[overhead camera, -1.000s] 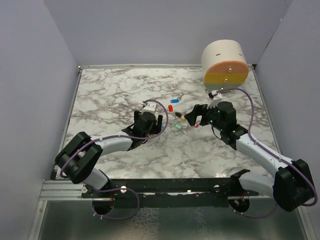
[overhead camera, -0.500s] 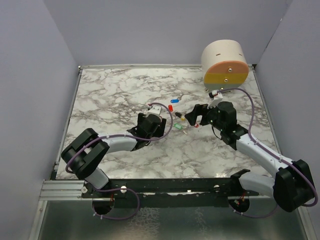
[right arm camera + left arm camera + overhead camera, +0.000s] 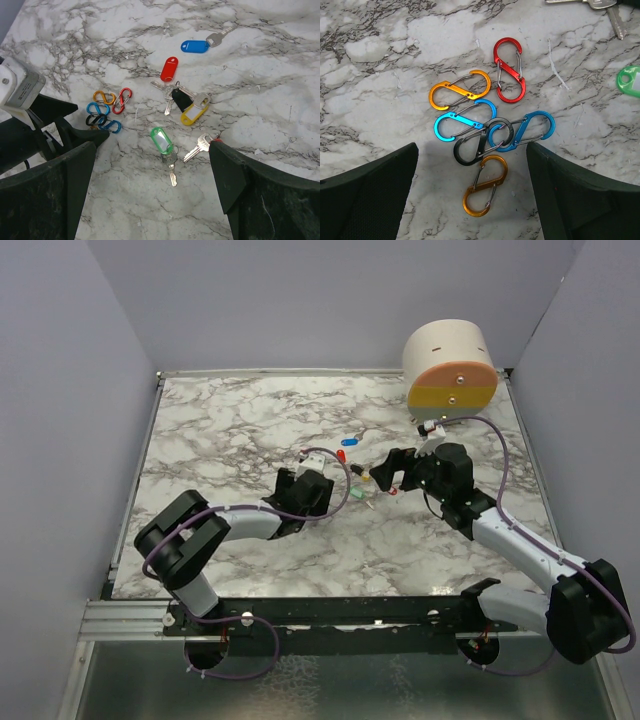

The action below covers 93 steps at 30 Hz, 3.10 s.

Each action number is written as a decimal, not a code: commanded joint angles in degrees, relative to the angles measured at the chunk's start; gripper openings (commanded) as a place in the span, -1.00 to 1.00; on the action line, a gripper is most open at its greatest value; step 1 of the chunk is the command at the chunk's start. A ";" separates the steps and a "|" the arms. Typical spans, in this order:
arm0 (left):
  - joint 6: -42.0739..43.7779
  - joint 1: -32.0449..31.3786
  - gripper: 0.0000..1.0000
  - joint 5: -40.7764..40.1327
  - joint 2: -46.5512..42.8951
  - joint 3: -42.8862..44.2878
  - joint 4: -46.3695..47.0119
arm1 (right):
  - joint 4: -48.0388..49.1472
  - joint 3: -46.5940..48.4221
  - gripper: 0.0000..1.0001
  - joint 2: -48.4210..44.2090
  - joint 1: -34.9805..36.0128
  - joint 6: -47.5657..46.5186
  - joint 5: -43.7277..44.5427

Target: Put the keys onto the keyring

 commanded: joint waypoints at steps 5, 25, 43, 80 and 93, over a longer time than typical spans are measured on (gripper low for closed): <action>1.15 -0.06 0.90 -5.92 4.94 4.93 -3.19 | -0.33 0.77 0.96 -1.61 0.41 -0.41 0.89; -0.07 13.07 0.91 0.89 7.19 4.02 -5.01 | -0.10 1.04 0.96 -0.75 0.41 -0.32 0.81; -3.77 10.07 0.89 9.44 7.85 4.96 -4.24 | -0.31 1.24 0.96 -1.09 0.41 -0.29 0.63; -11.40 -2.54 0.89 12.11 7.62 -2.19 -1.14 | -1.50 0.91 0.96 -2.41 0.41 -0.25 1.27; -11.71 -1.87 0.90 3.33 1.89 -4.30 -6.40 | -2.17 0.94 0.96 -3.44 0.40 -0.17 0.97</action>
